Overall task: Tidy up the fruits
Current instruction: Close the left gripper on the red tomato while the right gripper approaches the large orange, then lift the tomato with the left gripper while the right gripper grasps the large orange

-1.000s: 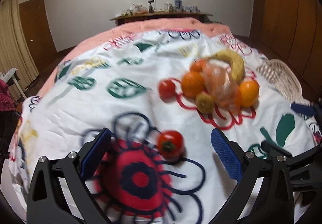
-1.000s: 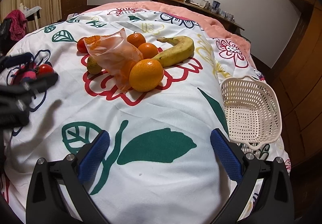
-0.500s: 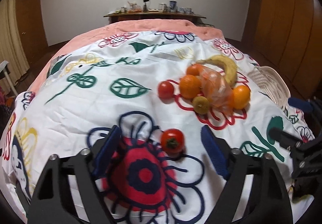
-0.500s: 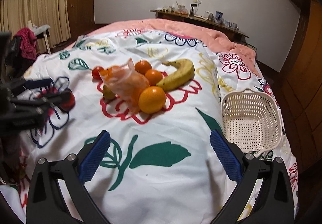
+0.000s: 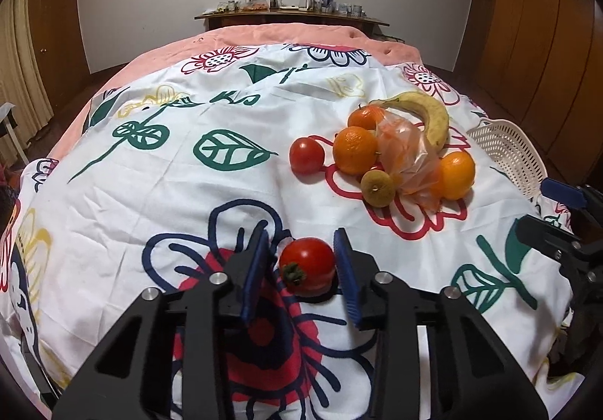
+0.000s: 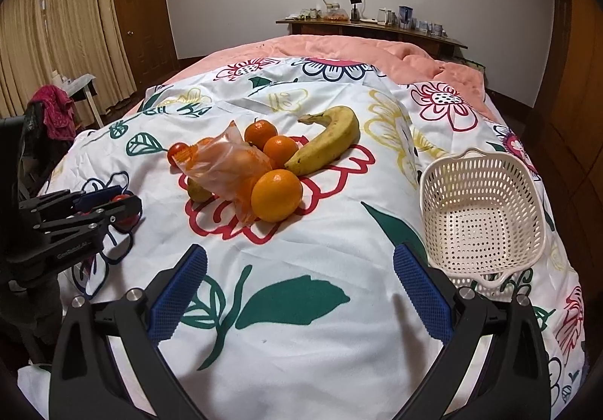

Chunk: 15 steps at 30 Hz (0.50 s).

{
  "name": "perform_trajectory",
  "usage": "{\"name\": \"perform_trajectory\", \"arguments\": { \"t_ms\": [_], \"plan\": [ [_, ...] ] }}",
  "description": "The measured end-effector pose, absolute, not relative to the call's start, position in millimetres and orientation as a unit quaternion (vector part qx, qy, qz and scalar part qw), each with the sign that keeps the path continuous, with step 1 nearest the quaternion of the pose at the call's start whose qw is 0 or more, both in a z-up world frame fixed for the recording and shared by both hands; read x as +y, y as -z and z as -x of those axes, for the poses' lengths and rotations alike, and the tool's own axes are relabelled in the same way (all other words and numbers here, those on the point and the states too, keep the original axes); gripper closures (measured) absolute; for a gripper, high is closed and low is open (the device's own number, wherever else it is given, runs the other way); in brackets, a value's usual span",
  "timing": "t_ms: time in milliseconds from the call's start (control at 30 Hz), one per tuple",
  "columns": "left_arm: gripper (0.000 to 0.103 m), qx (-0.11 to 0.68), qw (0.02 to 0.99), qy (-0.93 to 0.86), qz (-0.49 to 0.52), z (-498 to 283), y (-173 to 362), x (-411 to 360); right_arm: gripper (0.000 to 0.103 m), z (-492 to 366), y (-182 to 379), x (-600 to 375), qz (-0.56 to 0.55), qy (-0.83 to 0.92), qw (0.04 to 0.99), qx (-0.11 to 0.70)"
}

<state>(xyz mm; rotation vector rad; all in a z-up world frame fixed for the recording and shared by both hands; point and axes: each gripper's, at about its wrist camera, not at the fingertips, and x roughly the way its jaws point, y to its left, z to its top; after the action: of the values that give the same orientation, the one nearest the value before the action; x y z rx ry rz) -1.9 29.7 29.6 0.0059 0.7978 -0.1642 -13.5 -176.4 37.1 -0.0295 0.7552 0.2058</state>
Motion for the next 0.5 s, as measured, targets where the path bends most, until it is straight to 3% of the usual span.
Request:
{"name": "perform_trajectory", "arguments": {
  "t_ms": [133,500],
  "plan": [
    [0.078,0.379,0.92,0.094,0.005,9.4,-42.5,32.0,0.005,5.4,-45.4,-178.1,0.002,-0.113,0.924,0.365],
    [0.078,0.37,0.923,0.109,-0.002,16.0,-47.8,29.6,0.018,-34.7,-46.2,-160.0,0.026,-0.144,0.911,0.385]
  ]
}}
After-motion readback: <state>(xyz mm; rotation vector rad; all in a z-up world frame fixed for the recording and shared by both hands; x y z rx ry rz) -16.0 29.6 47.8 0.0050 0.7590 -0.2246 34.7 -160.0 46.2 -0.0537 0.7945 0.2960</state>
